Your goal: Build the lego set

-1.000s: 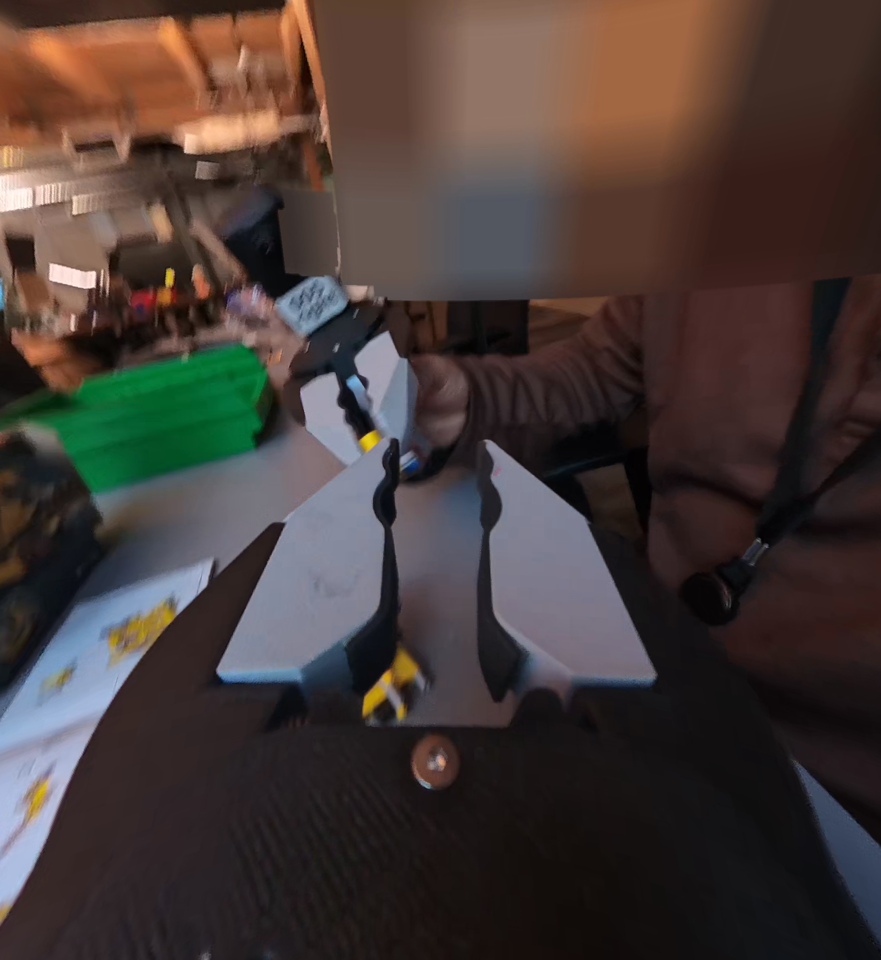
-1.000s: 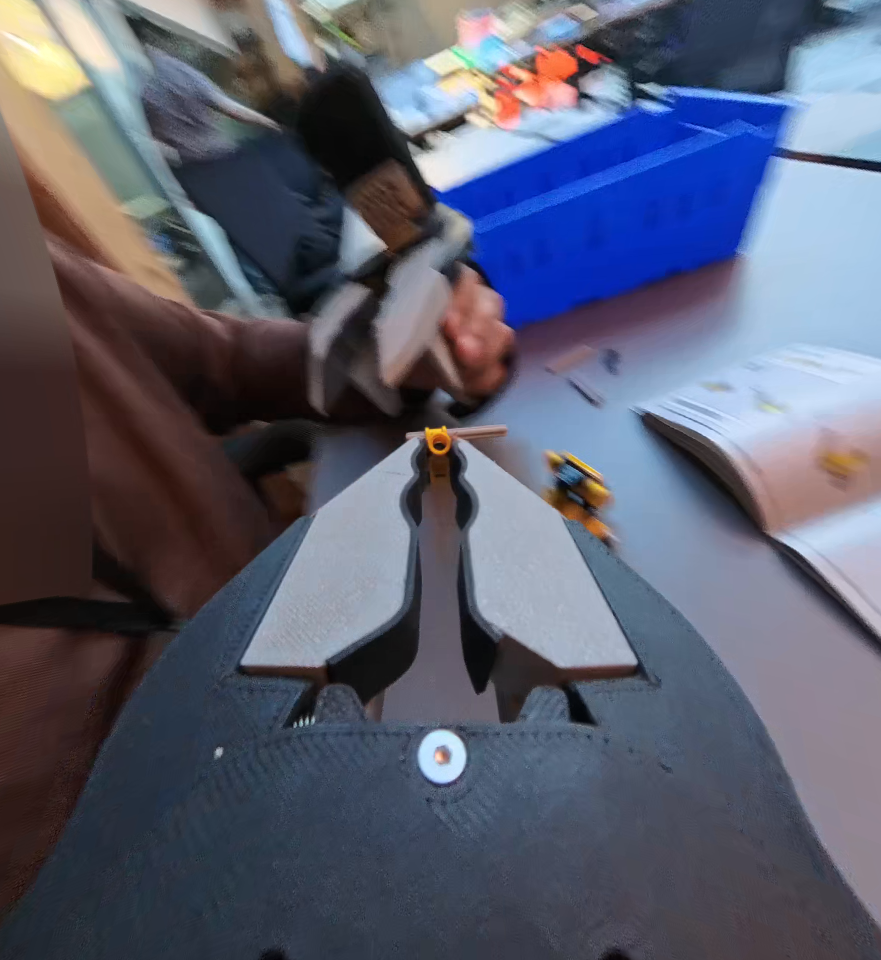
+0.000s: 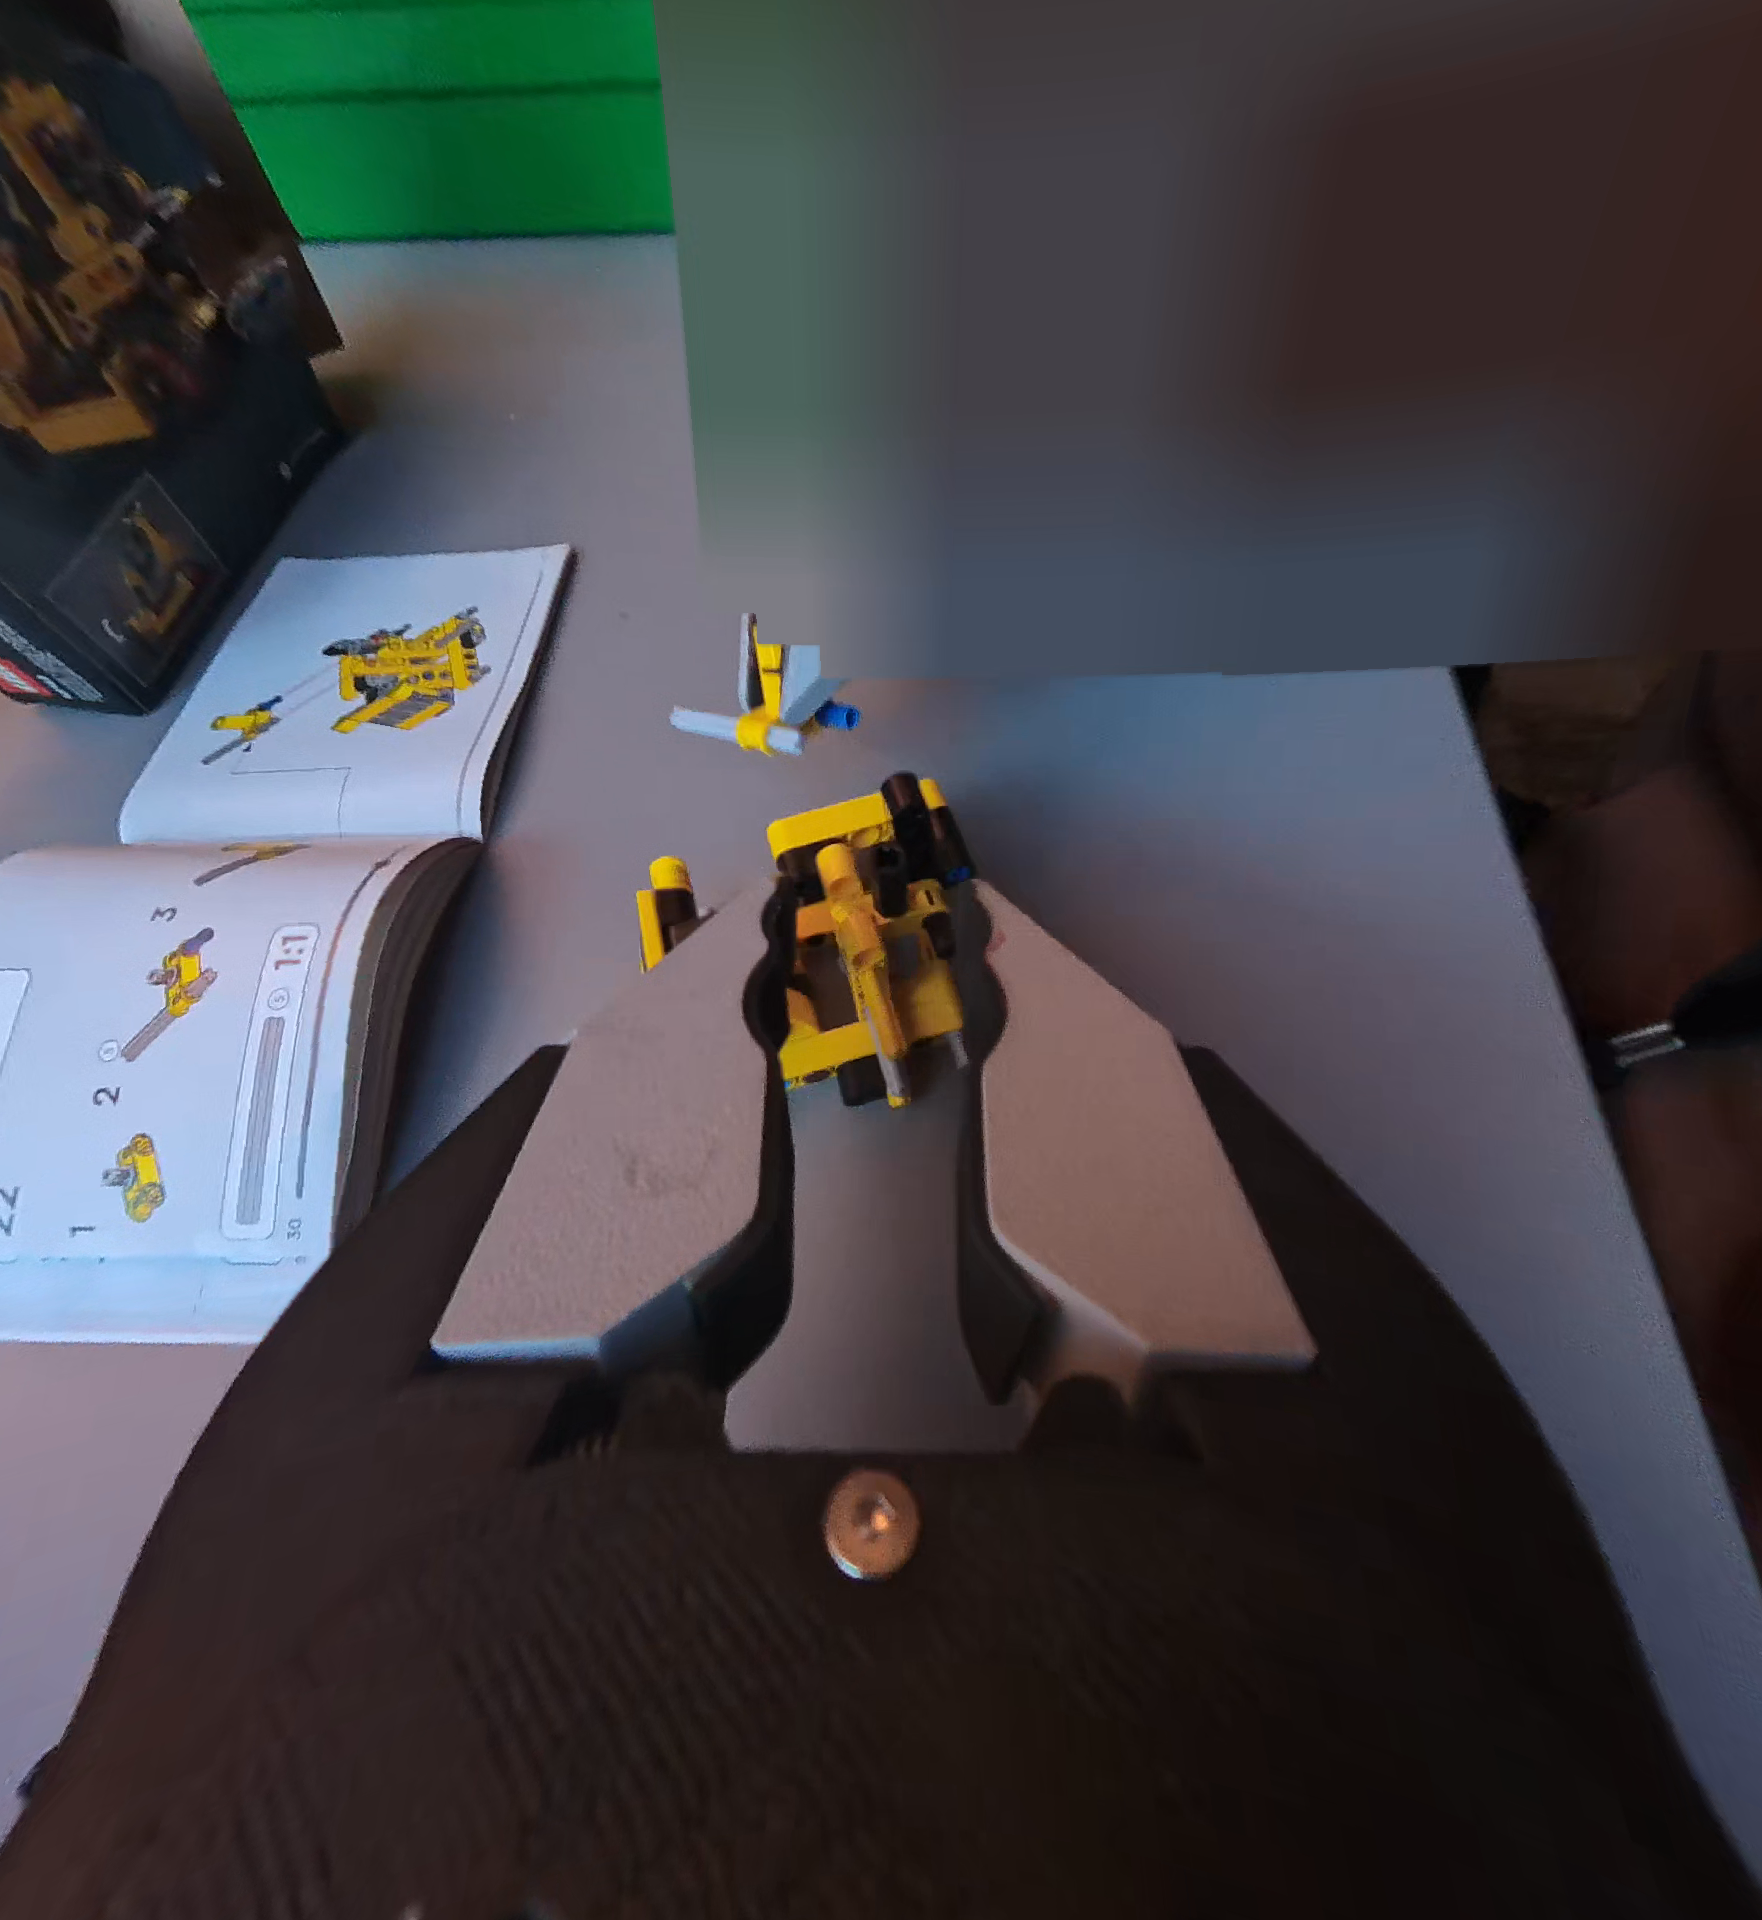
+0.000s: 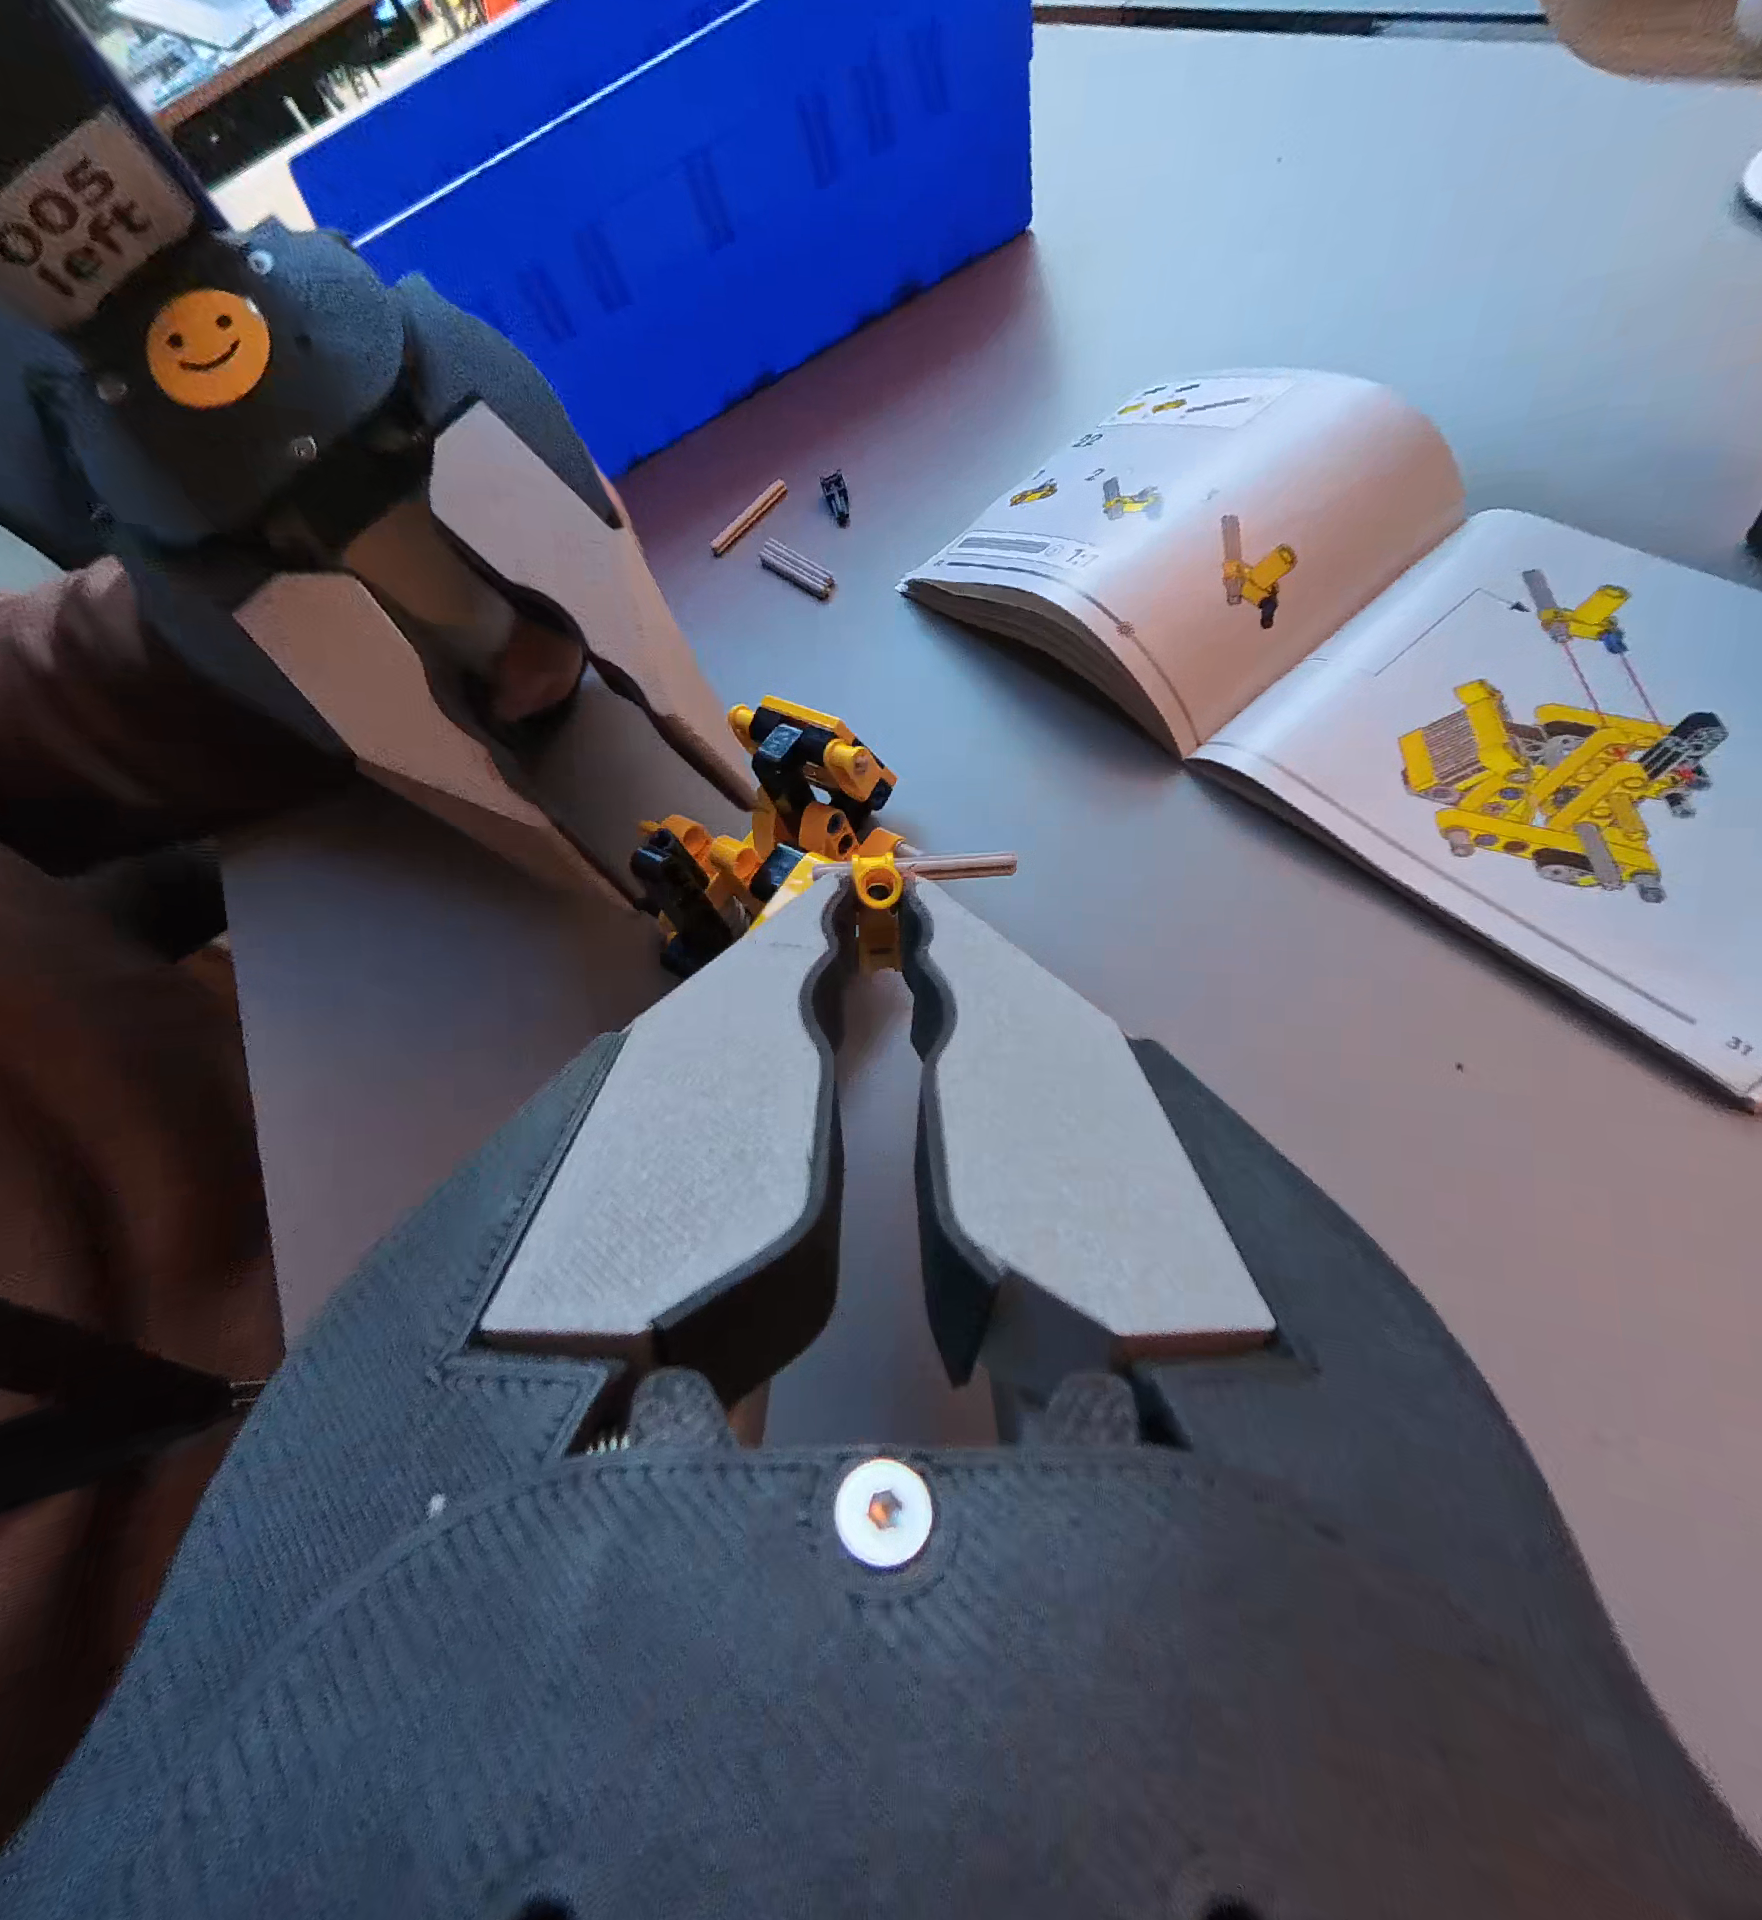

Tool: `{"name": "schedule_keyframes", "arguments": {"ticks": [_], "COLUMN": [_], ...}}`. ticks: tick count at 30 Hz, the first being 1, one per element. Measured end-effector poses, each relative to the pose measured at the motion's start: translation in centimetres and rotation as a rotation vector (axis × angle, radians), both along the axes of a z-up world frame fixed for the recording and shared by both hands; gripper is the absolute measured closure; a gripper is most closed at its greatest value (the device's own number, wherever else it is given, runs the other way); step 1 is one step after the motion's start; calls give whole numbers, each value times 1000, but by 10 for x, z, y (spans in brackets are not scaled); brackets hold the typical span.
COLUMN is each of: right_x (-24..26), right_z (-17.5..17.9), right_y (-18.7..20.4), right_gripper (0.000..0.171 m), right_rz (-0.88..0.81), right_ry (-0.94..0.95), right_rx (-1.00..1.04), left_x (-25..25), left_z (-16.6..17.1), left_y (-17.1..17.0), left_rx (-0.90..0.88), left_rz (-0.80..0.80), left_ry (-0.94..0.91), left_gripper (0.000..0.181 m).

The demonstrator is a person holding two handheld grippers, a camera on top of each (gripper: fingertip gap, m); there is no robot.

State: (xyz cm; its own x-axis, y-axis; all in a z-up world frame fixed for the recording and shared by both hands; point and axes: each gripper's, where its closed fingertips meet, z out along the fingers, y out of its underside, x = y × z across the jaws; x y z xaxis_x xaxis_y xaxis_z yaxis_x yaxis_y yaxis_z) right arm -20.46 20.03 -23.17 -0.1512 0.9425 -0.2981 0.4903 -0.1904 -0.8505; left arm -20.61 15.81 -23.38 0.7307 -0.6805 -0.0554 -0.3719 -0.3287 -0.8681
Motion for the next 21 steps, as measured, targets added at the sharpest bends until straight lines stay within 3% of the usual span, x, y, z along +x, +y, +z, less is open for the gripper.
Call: {"name": "schedule_keyframes", "arguments": {"ticks": [4,9,13,21], "right_x": [0,-1,-1,1], "right_z": [0,-3,-5,-5], "right_y": [3,4,6,11], "right_gripper": [167,167,167,167], "right_rz": [-13,-18,-39,-89], "right_ry": [7,-9,-16,-5], "right_rx": [6,24,73,255], "left_x": [2,4,0,16], "left_z": [-7,-7,2,8], "left_y": [3,4,2,-15], "left_rx": [7,-37,34,-6], "left_rz": [7,111,234,274], "left_ry": [74,25,19,-90], "left_gripper": [156,158,163,159]}}
